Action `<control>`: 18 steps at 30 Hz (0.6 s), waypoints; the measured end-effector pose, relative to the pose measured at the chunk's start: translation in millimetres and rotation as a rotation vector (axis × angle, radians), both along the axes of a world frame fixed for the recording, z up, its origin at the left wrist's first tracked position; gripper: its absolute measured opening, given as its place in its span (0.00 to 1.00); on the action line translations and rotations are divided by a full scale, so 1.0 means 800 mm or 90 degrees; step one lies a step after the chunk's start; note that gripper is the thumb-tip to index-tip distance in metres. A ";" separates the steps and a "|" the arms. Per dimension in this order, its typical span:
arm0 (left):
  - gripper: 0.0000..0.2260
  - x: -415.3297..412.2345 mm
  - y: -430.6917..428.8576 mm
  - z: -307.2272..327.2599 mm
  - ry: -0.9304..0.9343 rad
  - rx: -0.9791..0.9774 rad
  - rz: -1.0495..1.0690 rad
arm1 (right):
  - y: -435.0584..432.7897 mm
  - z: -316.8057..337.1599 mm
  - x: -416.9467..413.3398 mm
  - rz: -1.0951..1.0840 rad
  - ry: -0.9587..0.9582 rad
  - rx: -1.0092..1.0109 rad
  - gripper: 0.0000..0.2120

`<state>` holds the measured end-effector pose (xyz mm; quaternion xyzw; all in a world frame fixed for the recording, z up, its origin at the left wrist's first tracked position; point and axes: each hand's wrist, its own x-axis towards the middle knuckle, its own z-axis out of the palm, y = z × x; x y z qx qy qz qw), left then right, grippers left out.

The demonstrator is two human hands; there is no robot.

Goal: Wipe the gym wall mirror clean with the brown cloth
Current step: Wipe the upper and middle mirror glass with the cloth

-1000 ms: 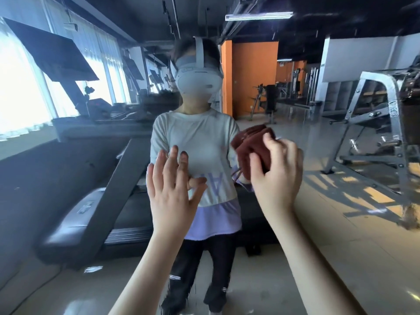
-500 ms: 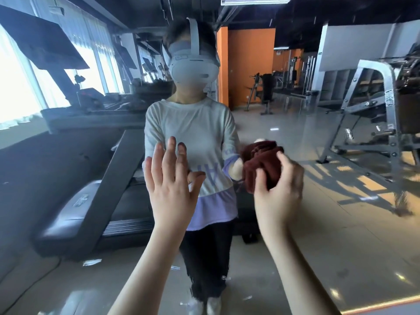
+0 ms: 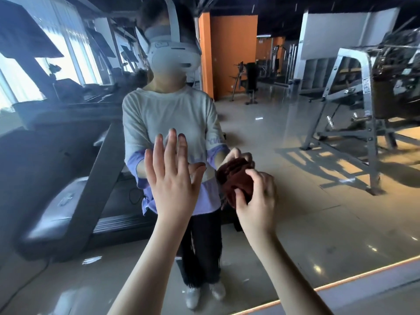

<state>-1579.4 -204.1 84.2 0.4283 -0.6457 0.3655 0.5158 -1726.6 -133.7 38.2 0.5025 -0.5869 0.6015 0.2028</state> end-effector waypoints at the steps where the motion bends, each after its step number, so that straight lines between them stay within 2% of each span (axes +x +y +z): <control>1: 0.29 0.001 0.001 0.001 -0.001 0.000 -0.003 | -0.001 0.000 -0.006 0.006 0.001 -0.001 0.26; 3: 0.29 0.003 0.002 0.001 -0.009 -0.001 -0.008 | 0.000 -0.002 -0.020 -0.020 -0.041 -0.022 0.22; 6: 0.29 0.006 0.003 0.002 -0.018 0.003 -0.007 | 0.003 -0.012 -0.024 -0.050 -0.181 -0.049 0.22; 7: 0.29 0.006 0.004 0.002 -0.018 0.005 -0.008 | 0.003 -0.018 -0.017 -0.053 -0.181 -0.044 0.22; 12: 0.28 0.001 0.009 0.006 0.004 0.022 -0.022 | 0.001 -0.019 -0.010 -0.002 -0.020 -0.012 0.25; 14: 0.27 0.001 0.011 0.005 0.014 0.022 -0.031 | 0.001 0.000 -0.035 -0.013 -0.057 -0.056 0.21; 16: 0.25 -0.005 0.016 0.005 0.028 0.018 -0.036 | 0.000 0.015 -0.061 -0.027 -0.150 -0.108 0.20; 18: 0.23 -0.017 0.020 0.004 0.030 0.016 -0.046 | 0.001 0.012 -0.067 -0.034 -0.153 -0.119 0.19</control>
